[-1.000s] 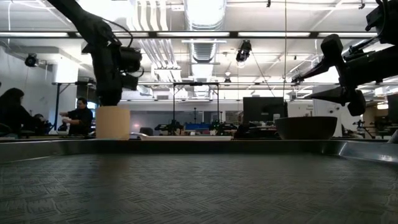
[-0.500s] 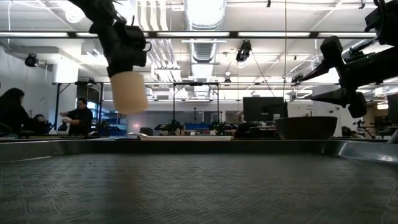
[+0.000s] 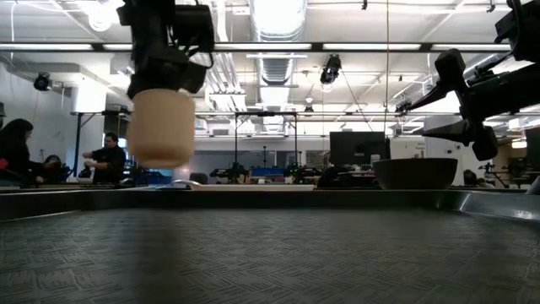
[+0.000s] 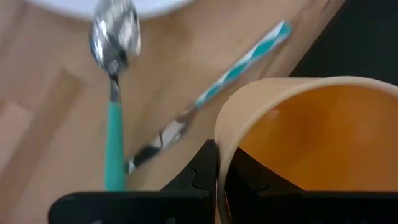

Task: Set up tray
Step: Put the orange mug to the top left of the black tray

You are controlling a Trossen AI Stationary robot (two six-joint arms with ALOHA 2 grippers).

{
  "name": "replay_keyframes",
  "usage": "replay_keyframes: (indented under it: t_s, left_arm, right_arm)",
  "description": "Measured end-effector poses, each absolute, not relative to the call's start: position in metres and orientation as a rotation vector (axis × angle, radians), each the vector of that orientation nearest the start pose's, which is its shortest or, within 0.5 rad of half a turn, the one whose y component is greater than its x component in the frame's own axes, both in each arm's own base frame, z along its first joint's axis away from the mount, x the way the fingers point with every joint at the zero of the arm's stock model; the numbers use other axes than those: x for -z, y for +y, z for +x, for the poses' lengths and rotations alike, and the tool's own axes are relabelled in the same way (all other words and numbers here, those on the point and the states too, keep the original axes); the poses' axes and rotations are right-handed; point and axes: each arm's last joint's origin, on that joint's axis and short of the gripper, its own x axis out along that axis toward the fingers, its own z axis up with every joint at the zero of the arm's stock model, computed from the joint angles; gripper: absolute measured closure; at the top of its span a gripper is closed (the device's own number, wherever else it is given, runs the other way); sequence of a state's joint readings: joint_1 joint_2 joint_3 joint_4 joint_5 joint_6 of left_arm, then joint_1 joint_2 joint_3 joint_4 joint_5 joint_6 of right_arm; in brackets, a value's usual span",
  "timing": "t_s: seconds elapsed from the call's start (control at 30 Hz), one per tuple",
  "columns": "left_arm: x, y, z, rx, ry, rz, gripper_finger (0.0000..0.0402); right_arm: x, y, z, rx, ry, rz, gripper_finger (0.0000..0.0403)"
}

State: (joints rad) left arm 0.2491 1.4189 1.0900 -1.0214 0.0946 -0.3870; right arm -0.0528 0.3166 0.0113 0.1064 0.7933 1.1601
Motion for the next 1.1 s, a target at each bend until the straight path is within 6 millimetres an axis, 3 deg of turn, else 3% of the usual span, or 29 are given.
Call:
replay_keyframes:
  t_s: [0.2, 0.47, 0.83, 1.1]
  left_arm:
    - [-0.219, 0.024, 0.247, -0.371, 1.312, -0.588, 0.0401]
    - [-0.207, -0.009, 0.248, -0.435, 1.263, -0.552, 0.0401]
    - [-0.205, -0.019, 0.245, -0.470, 1.282, -0.611, 0.0400]
    - [-0.204, -0.020, 0.245, -0.493, 1.272, -0.639, 0.0345]
  right_arm:
    - [-0.152, -0.026, 0.106, 0.839, -0.307, 1.011, 0.0150]
    - [-0.152, -0.025, 0.107, 0.795, -0.290, 1.048, 0.0151]
    - [-0.151, -0.023, 0.109, 0.724, -0.295, 1.184, 0.0151]
    - [-0.151, -0.022, 0.110, 0.673, -0.256, 1.200, 0.0149]
